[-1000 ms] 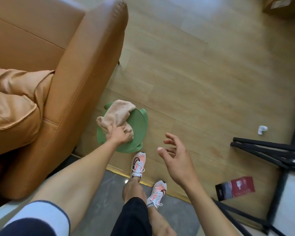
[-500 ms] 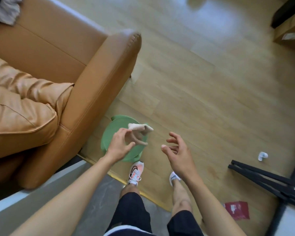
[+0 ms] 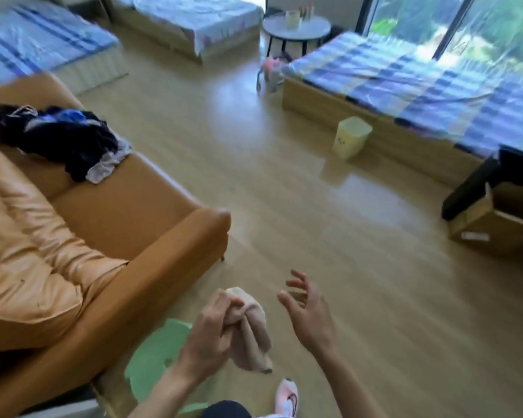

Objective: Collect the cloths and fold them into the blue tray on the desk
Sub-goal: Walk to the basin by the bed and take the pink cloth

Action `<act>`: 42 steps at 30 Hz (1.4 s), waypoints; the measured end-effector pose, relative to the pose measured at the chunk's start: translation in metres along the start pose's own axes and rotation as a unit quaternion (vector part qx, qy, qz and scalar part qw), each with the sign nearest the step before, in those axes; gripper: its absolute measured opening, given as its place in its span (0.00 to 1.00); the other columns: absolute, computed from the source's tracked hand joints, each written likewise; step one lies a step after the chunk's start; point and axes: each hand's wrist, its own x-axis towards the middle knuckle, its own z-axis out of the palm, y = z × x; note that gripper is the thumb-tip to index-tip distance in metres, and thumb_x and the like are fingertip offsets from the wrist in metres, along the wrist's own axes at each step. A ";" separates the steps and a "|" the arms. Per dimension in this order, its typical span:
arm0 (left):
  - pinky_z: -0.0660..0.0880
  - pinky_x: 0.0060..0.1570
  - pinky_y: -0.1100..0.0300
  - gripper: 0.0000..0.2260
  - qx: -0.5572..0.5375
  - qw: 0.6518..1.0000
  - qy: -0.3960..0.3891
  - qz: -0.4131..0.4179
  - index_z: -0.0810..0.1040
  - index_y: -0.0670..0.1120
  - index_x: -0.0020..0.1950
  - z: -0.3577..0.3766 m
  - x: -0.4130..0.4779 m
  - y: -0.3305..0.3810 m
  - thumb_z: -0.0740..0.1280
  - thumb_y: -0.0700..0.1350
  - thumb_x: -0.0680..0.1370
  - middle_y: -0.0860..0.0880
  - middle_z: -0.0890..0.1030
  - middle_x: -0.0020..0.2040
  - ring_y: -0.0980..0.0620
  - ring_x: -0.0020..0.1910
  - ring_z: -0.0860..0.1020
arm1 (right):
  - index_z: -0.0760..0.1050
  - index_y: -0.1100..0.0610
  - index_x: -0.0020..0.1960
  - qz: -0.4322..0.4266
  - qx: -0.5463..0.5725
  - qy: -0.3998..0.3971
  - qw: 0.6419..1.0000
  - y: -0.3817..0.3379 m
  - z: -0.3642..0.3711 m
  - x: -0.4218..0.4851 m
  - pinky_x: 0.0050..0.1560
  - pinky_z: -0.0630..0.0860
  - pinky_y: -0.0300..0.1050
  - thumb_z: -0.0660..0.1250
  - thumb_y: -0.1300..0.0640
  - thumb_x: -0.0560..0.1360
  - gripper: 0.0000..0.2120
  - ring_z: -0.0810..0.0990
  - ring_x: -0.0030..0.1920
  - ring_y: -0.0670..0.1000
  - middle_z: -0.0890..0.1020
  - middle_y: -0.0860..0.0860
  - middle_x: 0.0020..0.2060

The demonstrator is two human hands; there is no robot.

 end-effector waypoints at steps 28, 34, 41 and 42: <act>0.73 0.38 0.66 0.08 -0.097 0.944 0.252 -0.190 0.76 0.51 0.41 0.068 0.524 0.084 0.74 0.41 0.74 0.56 0.82 0.36 0.61 0.37 0.80 | 0.71 0.49 0.70 -0.067 0.023 0.074 0.995 -0.147 -0.217 0.462 0.45 0.76 0.30 0.70 0.54 0.77 0.23 0.81 0.53 0.41 0.80 0.47 0.57; 0.72 0.35 0.72 0.09 -0.090 0.940 0.260 -0.202 0.77 0.52 0.40 0.084 0.658 0.071 0.74 0.40 0.73 0.56 0.82 0.35 0.60 0.38 0.80 | 0.71 0.49 0.69 -0.065 0.048 0.062 0.995 -0.169 -0.237 0.601 0.49 0.78 0.35 0.71 0.56 0.77 0.22 0.82 0.53 0.44 0.81 0.48 0.57; 0.73 0.36 0.65 0.10 -0.079 0.917 0.311 -0.238 0.77 0.52 0.39 0.095 0.833 0.061 0.75 0.40 0.72 0.51 0.83 0.35 0.55 0.36 0.81 | 0.71 0.51 0.69 -0.091 0.028 0.005 0.995 -0.229 -0.272 0.797 0.47 0.78 0.33 0.71 0.55 0.77 0.22 0.82 0.52 0.43 0.80 0.50 0.57; 0.73 0.36 0.68 0.11 -0.079 0.914 0.319 -0.239 0.77 0.53 0.39 0.094 0.855 0.062 0.76 0.40 0.72 0.51 0.83 0.35 0.56 0.36 0.80 | 0.72 0.50 0.69 -0.095 0.027 -0.002 0.995 -0.242 -0.277 0.820 0.46 0.78 0.32 0.71 0.55 0.77 0.22 0.82 0.52 0.43 0.80 0.49 0.57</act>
